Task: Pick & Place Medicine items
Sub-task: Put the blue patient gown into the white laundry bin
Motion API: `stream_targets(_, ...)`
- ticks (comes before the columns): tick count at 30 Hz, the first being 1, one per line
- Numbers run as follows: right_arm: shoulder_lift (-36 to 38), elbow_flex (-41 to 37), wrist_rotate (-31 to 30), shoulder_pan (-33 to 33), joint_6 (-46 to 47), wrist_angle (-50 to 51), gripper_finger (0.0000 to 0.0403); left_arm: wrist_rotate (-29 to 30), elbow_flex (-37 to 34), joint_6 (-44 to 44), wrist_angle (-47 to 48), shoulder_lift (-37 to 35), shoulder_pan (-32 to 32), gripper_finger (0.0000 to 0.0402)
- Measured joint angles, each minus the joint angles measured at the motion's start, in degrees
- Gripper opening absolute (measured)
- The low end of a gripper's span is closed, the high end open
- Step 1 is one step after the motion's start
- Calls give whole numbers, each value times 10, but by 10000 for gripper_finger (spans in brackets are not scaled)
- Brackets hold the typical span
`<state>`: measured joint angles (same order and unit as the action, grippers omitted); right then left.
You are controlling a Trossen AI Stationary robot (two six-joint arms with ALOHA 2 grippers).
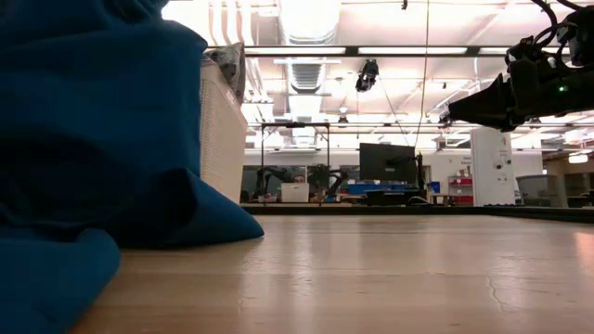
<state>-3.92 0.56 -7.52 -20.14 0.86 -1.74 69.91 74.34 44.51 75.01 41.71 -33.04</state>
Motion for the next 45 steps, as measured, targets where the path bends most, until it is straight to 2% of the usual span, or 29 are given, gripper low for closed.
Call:
stream_targets(11,0,0,0,0,0,0,238,-89,-124,202,32,-2,0,27)
stream_targets(15,0,0,0,0,0,0,238,-144,-164,303,35,-8,2,27)
stream_targets(19,0,0,0,0,0,0,238,-199,-181,407,48,-20,2,27)
stream_targets(24,0,0,0,0,0,0,238,-236,-184,457,47,-41,2,27)
stream_targets(30,0,0,0,0,0,0,238,-328,-186,563,47,-69,2,27)
stream_targets(39,0,0,0,0,0,0,238,-282,-223,566,41,-70,2,27)
stream_targets(45,0,0,0,0,0,0,238,-208,-267,569,26,-70,2,27)
